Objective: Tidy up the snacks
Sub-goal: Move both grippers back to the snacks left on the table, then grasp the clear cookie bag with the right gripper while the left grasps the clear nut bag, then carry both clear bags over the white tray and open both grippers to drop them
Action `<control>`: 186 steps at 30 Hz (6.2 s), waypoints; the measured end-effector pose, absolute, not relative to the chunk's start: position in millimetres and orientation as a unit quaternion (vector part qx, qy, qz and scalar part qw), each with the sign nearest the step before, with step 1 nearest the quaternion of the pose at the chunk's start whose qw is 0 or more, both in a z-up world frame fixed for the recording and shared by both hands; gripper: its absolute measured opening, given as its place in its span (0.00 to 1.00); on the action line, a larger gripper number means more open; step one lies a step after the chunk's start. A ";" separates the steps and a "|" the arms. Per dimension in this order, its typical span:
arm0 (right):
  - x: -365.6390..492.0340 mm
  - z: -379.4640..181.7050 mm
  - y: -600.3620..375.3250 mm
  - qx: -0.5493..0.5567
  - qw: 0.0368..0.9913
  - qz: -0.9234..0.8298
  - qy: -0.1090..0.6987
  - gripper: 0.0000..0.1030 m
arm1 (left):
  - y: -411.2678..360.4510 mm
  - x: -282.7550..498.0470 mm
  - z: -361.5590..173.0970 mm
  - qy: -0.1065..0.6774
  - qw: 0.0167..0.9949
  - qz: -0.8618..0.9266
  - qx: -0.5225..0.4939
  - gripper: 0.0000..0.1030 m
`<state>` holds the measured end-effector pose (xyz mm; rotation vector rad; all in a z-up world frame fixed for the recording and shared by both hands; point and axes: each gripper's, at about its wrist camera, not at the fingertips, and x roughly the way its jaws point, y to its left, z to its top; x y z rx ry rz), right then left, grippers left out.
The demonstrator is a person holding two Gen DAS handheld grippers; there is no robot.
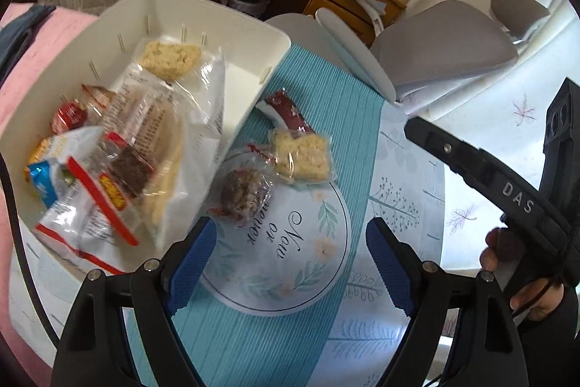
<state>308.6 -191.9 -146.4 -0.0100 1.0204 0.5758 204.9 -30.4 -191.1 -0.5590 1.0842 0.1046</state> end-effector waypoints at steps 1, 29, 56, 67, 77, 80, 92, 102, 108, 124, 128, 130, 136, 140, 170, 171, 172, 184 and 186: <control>312.2 -148.9 -191.2 -0.010 0.833 0.275 0.480 0.66 | -33.0 207.7 -195.1 0.509 0.817 0.053 -0.265 0.81; 331.8 -240.8 -148.0 -0.211 0.742 0.465 0.434 0.66 | -94.0 235.9 -271.4 0.506 0.841 0.173 -0.079 0.65; 339.6 -265.8 -119.5 -0.220 0.722 0.455 0.473 0.67 | -89.6 250.8 -291.7 0.526 0.827 0.195 -0.033 0.60; 357.6 -257.6 -195.7 -0.106 0.767 0.359 0.522 0.55 | -92.6 265.9 -297.3 0.536 0.811 0.232 -0.038 0.57; 324.2 -239.0 -243.1 -0.022 0.789 0.299 0.535 0.55 | -78.8 294.5 -303.0 0.533 0.792 0.289 -0.067 0.57; 315.5 -236.8 -249.0 -0.010 0.790 0.291 0.540 0.55 | -80.1 299.1 -307.0 0.525 0.794 0.299 -0.063 0.57; 274.8 -232.2 -265.8 0.021 0.798 0.270 0.538 0.55 | -85.6 281.8 -318.7 0.473 0.828 0.299 -0.043 0.42; 262.2 -230.2 -270.5 0.034 0.803 0.251 0.539 0.55 | -86.2 261.0 -310.6 0.465 0.843 0.268 -0.046 0.40; 256.6 -223.6 -267.3 0.048 0.806 0.247 0.536 0.55 | -84.2 248.7 -301.1 0.491 0.836 0.234 -0.066 0.40; 221.6 -213.4 -264.5 0.166 0.776 0.180 0.582 0.55 | -95.2 199.6 -220.1 0.510 0.848 0.139 -0.033 0.41; 204.4 -205.1 -259.5 0.190 0.768 0.173 0.586 0.55 | -82.8 185.4 -199.3 0.526 0.842 0.108 -0.052 0.41; 192.8 -198.1 -253.7 0.196 0.770 0.174 0.582 0.55 | -76.0 179.2 -190.4 0.530 0.841 0.097 -0.052 0.41; 154.0 -185.1 -225.0 0.214 0.765 0.171 0.582 0.55 | -57.5 158.9 -162.6 0.541 0.840 0.019 -0.038 0.41; 132.8 -176.2 -202.6 0.235 0.765 0.160 0.578 0.55 | -41.0 144.5 -140.1 0.534 0.845 -0.034 -0.020 0.41; 127.4 -147.8 -26.5 0.289 0.839 0.199 0.416 0.55 | 162.8 169.8 -121.8 0.508 0.858 -0.058 -0.041 0.42; 129.9 -150.2 -23.3 0.288 0.838 0.200 0.418 0.55 | 167.2 170.6 -124.2 0.511 0.857 -0.053 -0.044 0.42; 132.3 -152.6 -20.1 0.288 0.838 0.198 0.420 0.56 | 170.3 172.7 -126.6 0.515 0.855 -0.048 -0.046 0.42; 130.8 -144.5 -44.1 0.249 0.848 0.134 0.449 0.78 | 157.6 185.7 -124.8 0.536 0.840 -0.045 -0.075 0.78; 132.0 -140.7 -53.9 0.235 0.851 0.131 0.452 0.79 | 149.0 185.7 -122.1 0.534 0.840 -0.046 -0.082 0.79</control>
